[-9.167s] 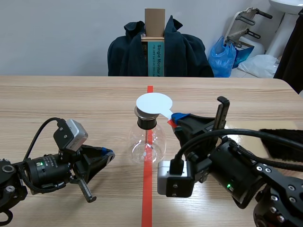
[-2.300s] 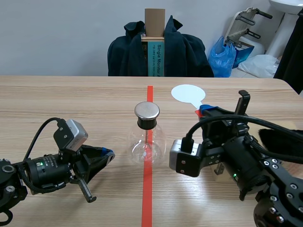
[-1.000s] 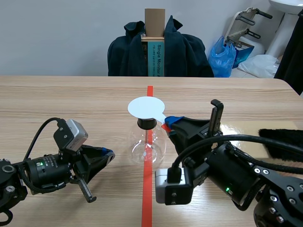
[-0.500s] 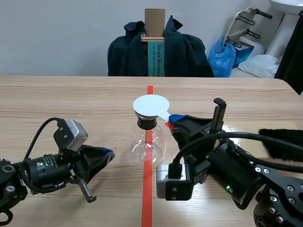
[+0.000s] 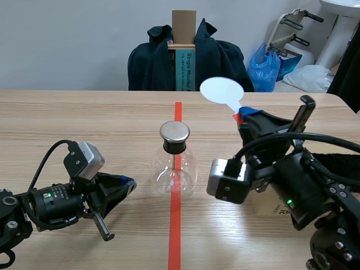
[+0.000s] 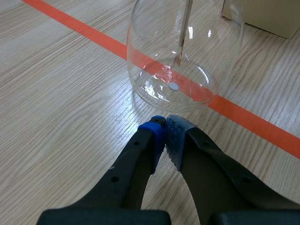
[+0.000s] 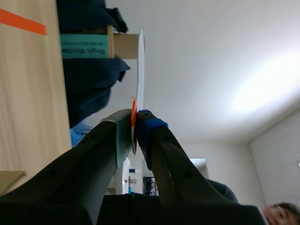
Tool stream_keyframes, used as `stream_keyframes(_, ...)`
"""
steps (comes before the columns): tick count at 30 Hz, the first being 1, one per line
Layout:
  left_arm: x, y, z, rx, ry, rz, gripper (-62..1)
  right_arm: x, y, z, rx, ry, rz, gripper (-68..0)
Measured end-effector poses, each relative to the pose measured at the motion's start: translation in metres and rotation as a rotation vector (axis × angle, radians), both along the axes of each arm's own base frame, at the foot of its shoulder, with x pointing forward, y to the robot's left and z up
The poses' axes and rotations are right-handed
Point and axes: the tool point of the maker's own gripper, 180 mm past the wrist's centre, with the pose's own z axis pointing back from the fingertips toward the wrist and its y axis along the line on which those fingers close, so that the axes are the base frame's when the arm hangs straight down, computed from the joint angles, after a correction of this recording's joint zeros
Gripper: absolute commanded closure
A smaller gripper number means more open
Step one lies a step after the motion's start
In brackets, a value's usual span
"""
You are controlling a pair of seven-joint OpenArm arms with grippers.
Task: Do the electroscope experiment.
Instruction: 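Move the plate toward and away from the electroscope, then put the plate down on the right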
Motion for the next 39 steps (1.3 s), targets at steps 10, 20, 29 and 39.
stream_keyframes(10,0.000,0.000,0.000,0.000,0.000,0.000,-3.1,-0.020,-0.024,0.028,0.090,-0.102,-0.017,-0.8)
stream_keyframes(20,0.000,0.000,0.000,0.000,0.000,0.000,-3.1,-0.061,-0.051,-0.002,0.009,0.022,-0.038,-0.8)
stream_keyframes(29,-0.012,0.013,0.015,-0.038,0.005,0.008,-12.3,-0.093,-0.081,-0.030,0.032,0.177,-0.149,-0.8)
stream_keyframes(39,-0.071,0.016,0.105,-0.137,-0.076,-0.112,-59.4,-0.093,-0.111,-0.074,0.015,0.262,-0.275,-0.8)
